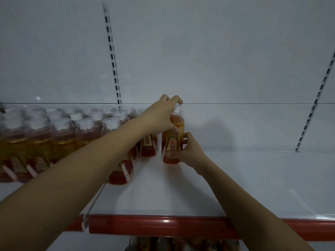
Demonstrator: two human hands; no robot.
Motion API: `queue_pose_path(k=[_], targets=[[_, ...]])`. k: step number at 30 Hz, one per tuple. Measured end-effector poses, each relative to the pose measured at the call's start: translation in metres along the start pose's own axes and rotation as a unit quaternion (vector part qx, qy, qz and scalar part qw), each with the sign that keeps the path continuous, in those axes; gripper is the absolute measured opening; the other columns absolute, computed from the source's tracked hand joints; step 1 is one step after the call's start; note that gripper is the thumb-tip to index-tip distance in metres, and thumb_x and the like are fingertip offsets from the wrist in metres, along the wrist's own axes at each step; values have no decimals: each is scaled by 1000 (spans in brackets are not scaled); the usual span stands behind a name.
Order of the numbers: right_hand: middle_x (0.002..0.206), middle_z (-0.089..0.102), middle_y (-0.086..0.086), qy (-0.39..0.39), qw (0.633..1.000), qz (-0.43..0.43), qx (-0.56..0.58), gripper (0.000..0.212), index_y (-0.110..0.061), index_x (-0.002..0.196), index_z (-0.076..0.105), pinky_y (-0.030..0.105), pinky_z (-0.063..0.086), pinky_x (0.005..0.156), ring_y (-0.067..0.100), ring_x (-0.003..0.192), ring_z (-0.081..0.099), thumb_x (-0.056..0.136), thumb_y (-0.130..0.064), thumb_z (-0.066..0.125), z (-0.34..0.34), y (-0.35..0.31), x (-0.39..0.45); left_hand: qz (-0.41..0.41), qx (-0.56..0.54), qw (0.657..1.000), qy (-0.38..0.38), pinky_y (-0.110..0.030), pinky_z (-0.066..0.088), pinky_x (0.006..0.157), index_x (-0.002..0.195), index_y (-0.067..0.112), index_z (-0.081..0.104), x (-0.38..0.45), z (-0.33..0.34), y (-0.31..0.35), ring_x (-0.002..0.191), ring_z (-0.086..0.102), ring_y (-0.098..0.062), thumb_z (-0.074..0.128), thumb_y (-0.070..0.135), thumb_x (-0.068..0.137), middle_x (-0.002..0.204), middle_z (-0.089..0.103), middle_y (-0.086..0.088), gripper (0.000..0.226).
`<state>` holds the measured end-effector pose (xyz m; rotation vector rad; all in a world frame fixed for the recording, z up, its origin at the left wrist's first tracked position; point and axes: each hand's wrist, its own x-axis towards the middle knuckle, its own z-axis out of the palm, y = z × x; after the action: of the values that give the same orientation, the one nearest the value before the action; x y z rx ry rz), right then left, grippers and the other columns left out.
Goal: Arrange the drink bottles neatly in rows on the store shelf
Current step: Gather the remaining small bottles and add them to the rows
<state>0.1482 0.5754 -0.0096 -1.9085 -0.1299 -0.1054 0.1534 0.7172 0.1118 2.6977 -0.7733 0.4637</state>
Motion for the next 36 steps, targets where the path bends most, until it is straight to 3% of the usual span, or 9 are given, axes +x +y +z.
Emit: queue_pose_path(k=[3, 6, 9, 12, 17, 21, 25, 30, 36], targets=[[102, 55, -10, -2, 1000, 4, 8, 67, -16, 126, 45, 23, 57, 68, 6, 88, 59, 75, -13, 88, 35, -5, 2, -14, 119, 993, -3, -40, 44, 90, 140, 29, 35, -13, -12, -24, 122, 44, -24, 85, 46, 69, 131, 48, -4, 89], [104, 59, -7, 7, 1000, -2, -20, 69, -16, 125, 45, 28, 60, 73, 9, 90, 62, 72, -20, 91, 61, -9, 2, -30, 173, 984, -11, -42, 40, 91, 138, 28, 37, -25, -21, -46, 120, 45, -27, 81, 54, 70, 123, 55, -4, 85], [115, 63, -1, 17, 995, -19, -97, 72, -16, 125, 47, 33, 59, 81, 18, 100, 64, 70, -30, 91, 78, -9, 7, -27, 219, 975, -14, -44, 39, 90, 136, 27, 37, -30, -21, -58, 117, 48, -27, 78, 55, 72, 120, 57, -5, 81], [117, 62, 1, 6, 991, -26, -134, 69, -15, 124, 47, 29, 52, 76, 19, 101, 61, 72, -30, 90, 80, -13, 11, -36, 256, 966, -25, -45, 40, 90, 136, 25, 35, -26, -19, -57, 115, 51, -29, 78, 52, 76, 121, 57, -7, 79], [117, 61, 1, 11, 986, -41, -164, 69, -16, 123, 46, 34, 54, 82, 21, 103, 61, 71, -34, 89, 86, -12, 13, -51, 275, 958, -58, -40, 40, 80, 136, 23, 33, -20, -24, -49, 108, 57, -28, 80, 45, 77, 117, 58, -4, 78], [119, 60, -6, 25, 994, -51, -96, 66, -22, 128, 48, 30, 53, 86, 15, 107, 60, 75, -32, 87, 94, 4, 8, -65, 199, 975, -79, -37, 47, 80, 138, 30, 38, -25, -32, -55, 105, 56, -25, 81, 44, 74, 119, 59, -4, 78], [126, 59, -4, 25, 994, -66, -79, 75, -21, 135, 47, 40, 54, 97, 17, 115, 60, 74, -35, 88, 95, 14, 9, -80, 162, 980, -82, -37, 48, 85, 145, 37, 34, -32, -37, -58, 104, 53, -21, 67, 46, 86, 127, 59, -1, 69], [131, 57, 0, 34, 991, -72, -110, 78, -16, 141, 43, 36, 51, 98, 19, 120, 57, 78, -35, 85, 97, 11, 5, -46, 240, 969, 28, -45, 40, 104, 148, 33, 34, -50, -21, -55, 133, 45, -22, 51, 48, 94, 147, 49, 4, 59], [133, 55, 7, 30, 987, -37, -156, 78, -10, 143, 39, 41, 53, 96, 27, 118, 60, 81, -32, 80, 103, -8, -1, -21, 137, 981, 140, -44, 23, 119, 149, 28, 38, -72, -18, -46, 142, 32, -18, 48, 36, 98, 151, 43, 5, 53]])
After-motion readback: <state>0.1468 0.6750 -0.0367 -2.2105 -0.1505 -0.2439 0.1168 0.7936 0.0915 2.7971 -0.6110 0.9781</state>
